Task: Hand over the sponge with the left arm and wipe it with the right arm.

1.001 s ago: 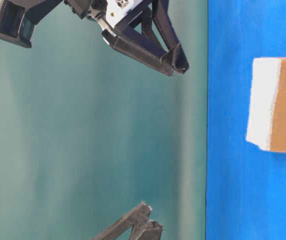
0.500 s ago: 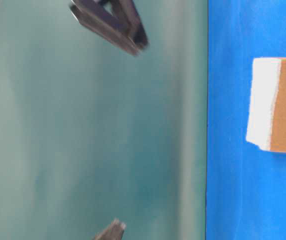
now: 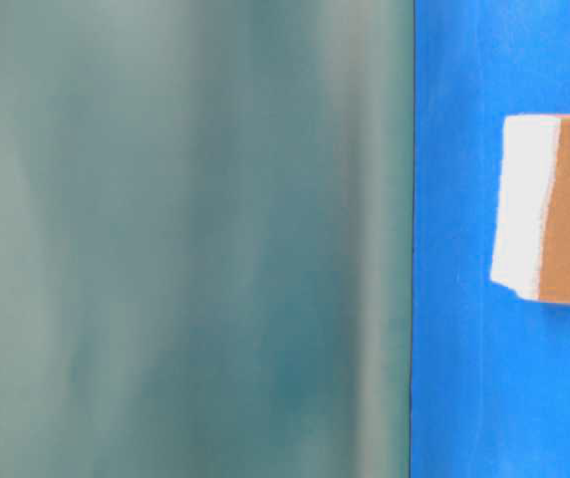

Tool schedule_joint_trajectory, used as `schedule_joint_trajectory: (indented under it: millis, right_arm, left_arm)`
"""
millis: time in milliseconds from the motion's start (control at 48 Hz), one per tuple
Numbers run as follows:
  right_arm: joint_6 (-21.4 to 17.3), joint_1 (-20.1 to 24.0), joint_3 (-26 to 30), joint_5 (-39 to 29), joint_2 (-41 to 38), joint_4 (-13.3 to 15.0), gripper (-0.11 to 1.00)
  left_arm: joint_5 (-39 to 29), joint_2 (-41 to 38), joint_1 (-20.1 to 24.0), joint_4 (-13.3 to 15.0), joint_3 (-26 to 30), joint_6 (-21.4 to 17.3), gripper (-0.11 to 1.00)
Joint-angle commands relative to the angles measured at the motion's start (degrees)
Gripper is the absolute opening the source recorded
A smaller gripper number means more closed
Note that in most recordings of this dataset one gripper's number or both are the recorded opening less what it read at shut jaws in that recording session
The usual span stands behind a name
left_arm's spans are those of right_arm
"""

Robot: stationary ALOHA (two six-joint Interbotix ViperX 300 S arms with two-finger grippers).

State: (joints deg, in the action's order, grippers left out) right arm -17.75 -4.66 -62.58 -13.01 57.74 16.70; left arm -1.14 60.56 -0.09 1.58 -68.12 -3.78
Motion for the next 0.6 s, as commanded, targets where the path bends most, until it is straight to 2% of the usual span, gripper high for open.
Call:
schedule_joint_trajectory:
  millis: [0,229,584]
  right_arm:
    - [-0.3,0.2,-2.4,-0.4,3.8,-0.6,0.73]
    - [-1.2,0.2,-9.6,0.4,11.3,-2.5,0.71]
    - [-1.4,0.2,-11.4,1.2,14.1,-3.2,0.7]
  left_arm:
    - [-2.1,5.5,-0.3,0.2,-1.1,0.1,0.88]
    - [-6.7,14.0,-1.1,0.1,-6.1,0.2,0.88]
    - [-7.2,17.4,-1.1,0.4,-8.2,1.2,0.88]
